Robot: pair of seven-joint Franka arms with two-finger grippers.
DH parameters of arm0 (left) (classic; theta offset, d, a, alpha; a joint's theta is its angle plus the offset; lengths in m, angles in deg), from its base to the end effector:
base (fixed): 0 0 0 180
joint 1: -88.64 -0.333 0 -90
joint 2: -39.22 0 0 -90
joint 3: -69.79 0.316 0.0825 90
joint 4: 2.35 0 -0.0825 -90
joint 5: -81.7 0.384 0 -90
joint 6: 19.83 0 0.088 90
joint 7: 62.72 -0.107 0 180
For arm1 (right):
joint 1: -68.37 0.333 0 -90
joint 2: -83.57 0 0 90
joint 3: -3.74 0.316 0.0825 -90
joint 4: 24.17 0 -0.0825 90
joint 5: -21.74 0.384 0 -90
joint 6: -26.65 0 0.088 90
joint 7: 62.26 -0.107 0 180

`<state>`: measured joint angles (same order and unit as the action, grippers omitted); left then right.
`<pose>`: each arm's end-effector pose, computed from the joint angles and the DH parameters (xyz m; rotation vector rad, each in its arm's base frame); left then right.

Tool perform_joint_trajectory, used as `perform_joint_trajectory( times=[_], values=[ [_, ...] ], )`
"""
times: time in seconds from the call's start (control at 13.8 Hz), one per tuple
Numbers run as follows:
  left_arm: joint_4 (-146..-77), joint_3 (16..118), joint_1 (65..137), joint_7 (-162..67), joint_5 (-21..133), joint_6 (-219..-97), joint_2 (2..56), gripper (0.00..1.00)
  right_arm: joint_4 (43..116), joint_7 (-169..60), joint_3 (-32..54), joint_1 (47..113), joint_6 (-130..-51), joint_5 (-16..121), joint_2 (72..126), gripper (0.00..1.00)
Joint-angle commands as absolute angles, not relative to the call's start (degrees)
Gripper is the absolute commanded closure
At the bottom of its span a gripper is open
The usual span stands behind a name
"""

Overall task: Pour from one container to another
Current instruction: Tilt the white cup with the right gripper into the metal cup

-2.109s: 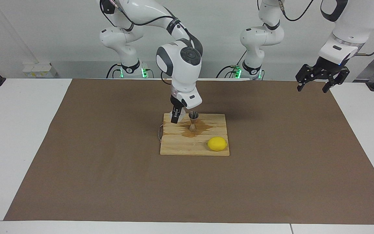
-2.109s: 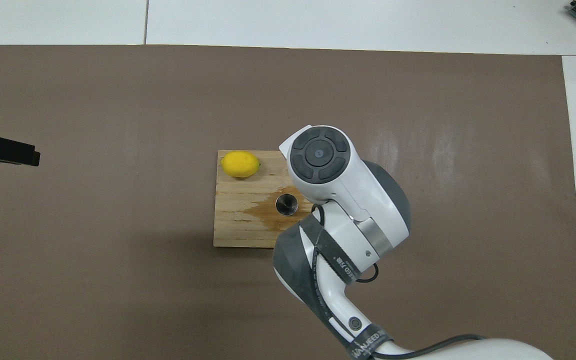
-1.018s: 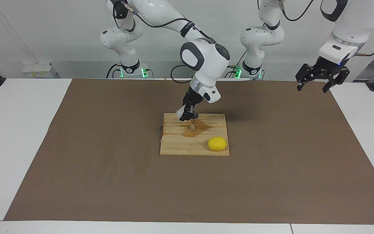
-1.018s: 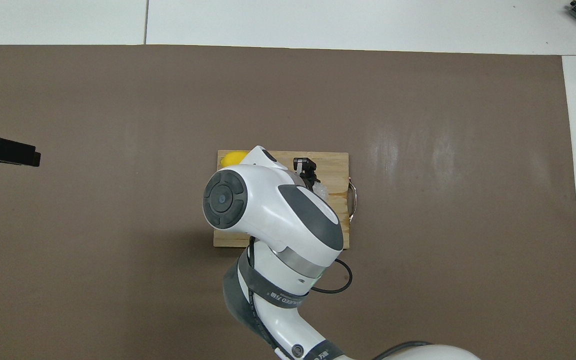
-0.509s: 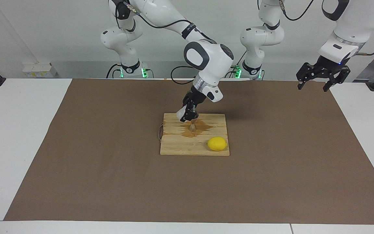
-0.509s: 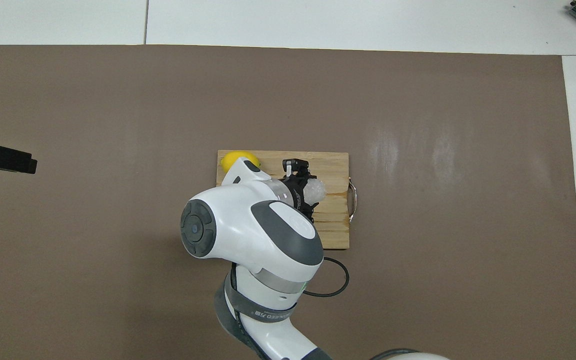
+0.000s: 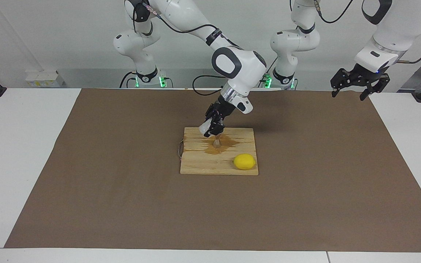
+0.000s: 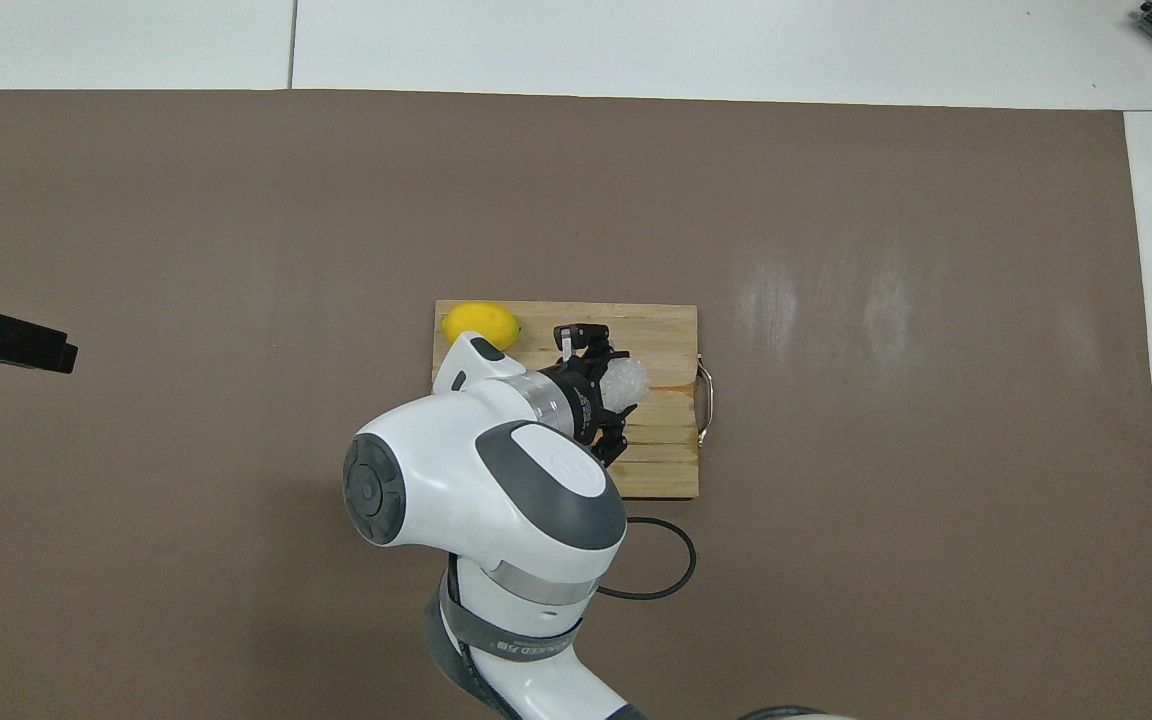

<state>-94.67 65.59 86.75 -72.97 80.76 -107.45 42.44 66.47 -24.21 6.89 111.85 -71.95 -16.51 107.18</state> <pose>0.5320 -0.0244 0.6323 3.1085 -0.3426 -0.0392 0.4912 0.4300 0.3975 1.6693 1.8487 -0.2769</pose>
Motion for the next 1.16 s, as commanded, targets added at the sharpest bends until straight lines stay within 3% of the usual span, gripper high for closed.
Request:
perform_joint_trajectory(
  times=[0.0,1.09],
  values=[
    [-95.9,66.1,87.7,-73.9,81.1,-109.1,42.9,0.0,69.2,-24.6,7.1,112.6,-71.3,-19.0,105.5,0.62],
    [-95.5,66.0,87.1,-73.7,80.8,-110.1,42.4,0.0,73.7,-22.7,7.1,115.6,-71.4,-28.1,103.3,0.61]
  ],
)
